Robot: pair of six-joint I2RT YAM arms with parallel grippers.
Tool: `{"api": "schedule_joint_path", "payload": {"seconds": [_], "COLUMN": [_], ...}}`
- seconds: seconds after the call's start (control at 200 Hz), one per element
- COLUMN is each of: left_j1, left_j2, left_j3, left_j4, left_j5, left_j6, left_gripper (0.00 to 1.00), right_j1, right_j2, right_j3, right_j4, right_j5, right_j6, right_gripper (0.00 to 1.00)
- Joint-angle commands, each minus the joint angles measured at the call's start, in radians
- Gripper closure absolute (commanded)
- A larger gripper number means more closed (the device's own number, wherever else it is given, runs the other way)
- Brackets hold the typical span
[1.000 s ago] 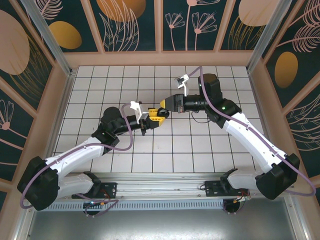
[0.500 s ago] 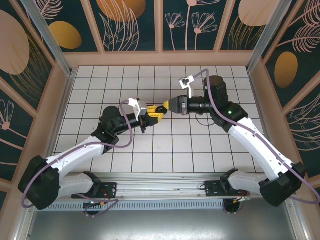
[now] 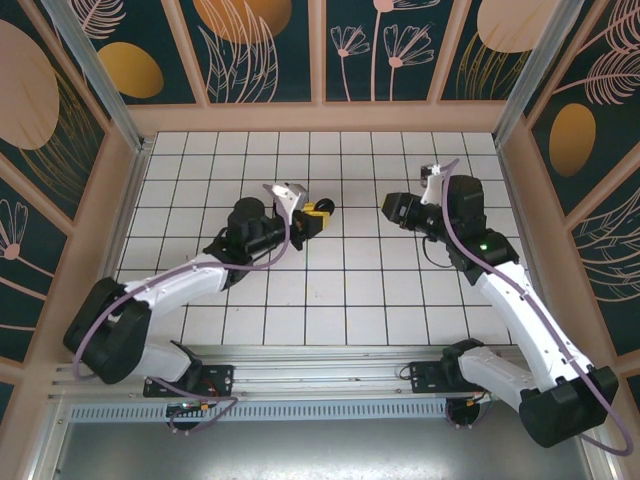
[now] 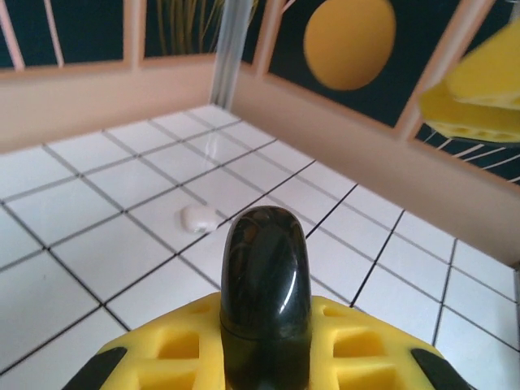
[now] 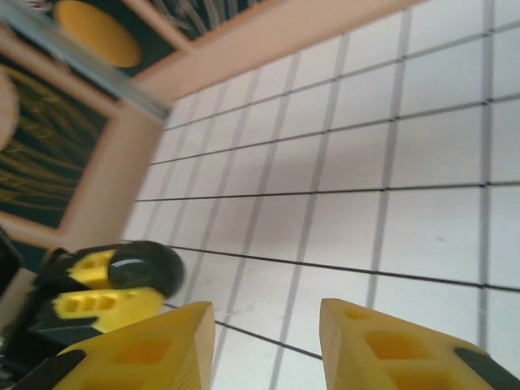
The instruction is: Insert the wireless bluetooth earbuds into the charging case
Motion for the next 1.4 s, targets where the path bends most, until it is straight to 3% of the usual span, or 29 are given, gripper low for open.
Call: {"api": "schedule_joint_path", "payload": {"seconds": [0.0, 0.35, 0.505, 0.786, 0.991, 1.276, 1.396], "left_j1": [0.005, 0.006, 0.006, 0.005, 0.006, 0.008, 0.016], "left_j2": [0.097, 0.497, 0.596, 0.645, 0.639, 0.564, 0.505], "left_j3": [0.075, 0.341, 0.412, 0.47, 0.489, 0.512, 0.514], "left_j4": [-0.065, -0.211, -0.235, -0.299, -0.348, -0.43, -0.467], "left_j5": [-0.03, -0.024, -0.014, -0.065, -0.1, -0.17, -0.213], "left_j6": [-0.05, -0.15, -0.194, -0.161, -0.125, -0.028, 0.024], "left_gripper": [0.99, 0.97, 0.94, 0.85, 0.68, 0.57, 0.51], "right_j1": [-0.051, -0.215, -0.273, -0.328, -0.339, -0.364, -0.37], "right_j2": [-0.017, 0.034, 0.095, 0.184, 0.191, 0.123, 0.081], "right_j3": [-0.068, -0.234, -0.284, -0.277, -0.257, -0.223, -0.238], "right_j4": [0.007, 0.112, 0.168, 0.232, 0.218, 0.205, 0.233], "right_j5": [0.064, 0.01, 0.012, 0.026, 0.07, 0.176, 0.285], "right_j6": [0.002, -0.013, -0.012, -0.024, -0.057, -0.099, -0.115], "right_gripper": [0.58, 0.5, 0.45, 0.37, 0.28, 0.23, 0.21]}}
